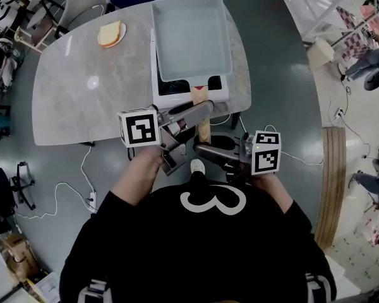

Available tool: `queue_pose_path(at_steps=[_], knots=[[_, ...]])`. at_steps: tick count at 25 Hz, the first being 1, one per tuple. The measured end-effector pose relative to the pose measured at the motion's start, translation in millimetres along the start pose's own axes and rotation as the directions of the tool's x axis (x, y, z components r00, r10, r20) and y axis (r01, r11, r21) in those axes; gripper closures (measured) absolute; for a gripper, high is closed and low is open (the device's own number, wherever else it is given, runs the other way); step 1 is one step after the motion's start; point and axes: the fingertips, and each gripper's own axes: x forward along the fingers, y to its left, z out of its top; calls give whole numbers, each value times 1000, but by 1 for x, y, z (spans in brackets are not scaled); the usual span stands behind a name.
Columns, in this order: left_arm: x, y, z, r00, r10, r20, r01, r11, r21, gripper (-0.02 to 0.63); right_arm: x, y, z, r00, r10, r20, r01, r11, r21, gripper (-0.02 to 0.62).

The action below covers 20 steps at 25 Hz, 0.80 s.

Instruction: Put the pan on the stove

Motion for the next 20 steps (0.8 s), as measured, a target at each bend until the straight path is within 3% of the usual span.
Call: queue_pose_path(at_steps=[6,20], knots=[[-4,24,0,1000,15,20,-13,997,-75,461,4,-17,-3,1000,10,-14,-9,998,58,495],[-5,60,-9,999,42,-10,-43,989,-143,457,8,-42,-13,1000,-16,3,16,992,126,489]])
